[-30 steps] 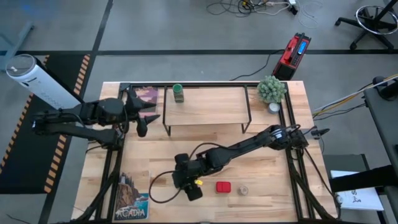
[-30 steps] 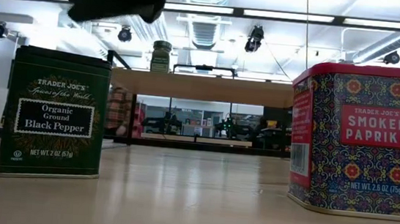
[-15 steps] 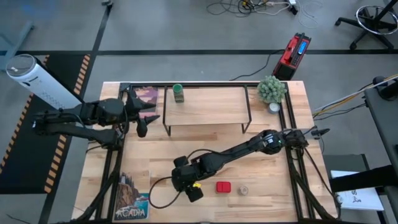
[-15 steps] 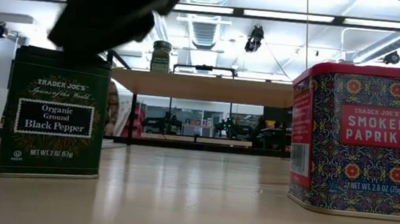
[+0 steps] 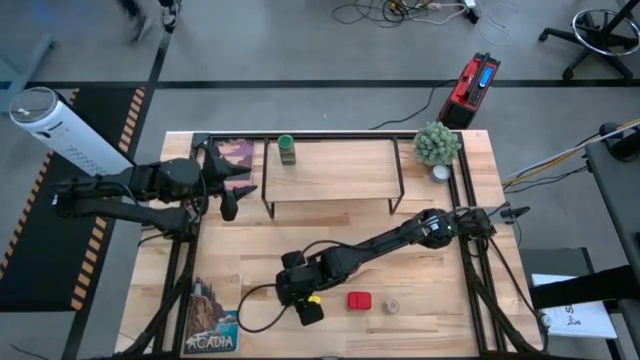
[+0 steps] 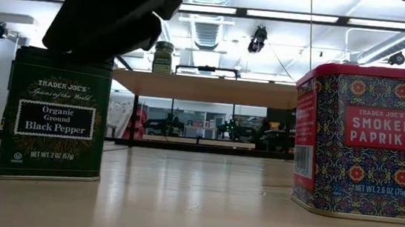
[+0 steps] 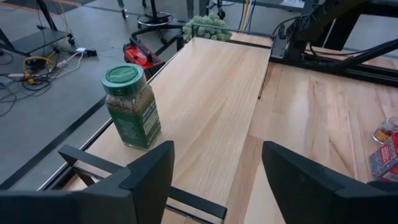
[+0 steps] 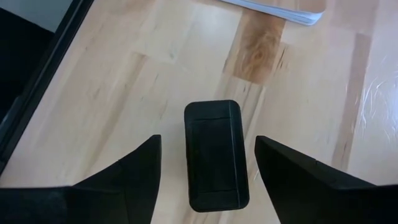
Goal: Shelf spices
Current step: Remove the green seasoning can from the shelf
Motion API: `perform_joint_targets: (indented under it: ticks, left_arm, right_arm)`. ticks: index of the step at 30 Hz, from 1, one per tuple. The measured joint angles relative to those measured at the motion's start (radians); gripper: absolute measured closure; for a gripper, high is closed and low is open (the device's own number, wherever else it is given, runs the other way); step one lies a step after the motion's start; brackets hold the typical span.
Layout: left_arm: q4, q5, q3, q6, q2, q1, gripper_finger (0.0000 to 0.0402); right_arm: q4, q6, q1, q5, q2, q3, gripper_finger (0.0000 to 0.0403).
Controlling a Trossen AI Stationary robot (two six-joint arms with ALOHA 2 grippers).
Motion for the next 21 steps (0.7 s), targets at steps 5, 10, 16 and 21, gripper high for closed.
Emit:
perform_joint_targets:
  ticks: [5, 10, 16, 21]
  left_arm:
    - [0.000, 0.000, 0.000, -0.004, 0.000, 0.000, 0.0163]
    - [0.000, 0.000, 0.000, -0.004, 0.000, 0.000, 0.0169]
    - [0.000, 0.000, 0.000, -0.004, 0.000, 0.000, 0.0173]
    - [0.000, 0.000, 0.000, -0.004, 0.000, 0.000, 0.0166]
  right_arm:
    - [-0.019, 0.017, -0.001, 0.000, 0.000, -0.001, 0.0177]
    - [-0.024, 0.065, -0.007, 0.000, 0.000, -0.001, 0.0194]
    - [-0.037, 0.148, -0.009, -0.001, 0.000, -0.001, 0.0203]
    - [-0.064, 0.237, -0.009, -0.037, 0.000, -0.001, 0.0199]
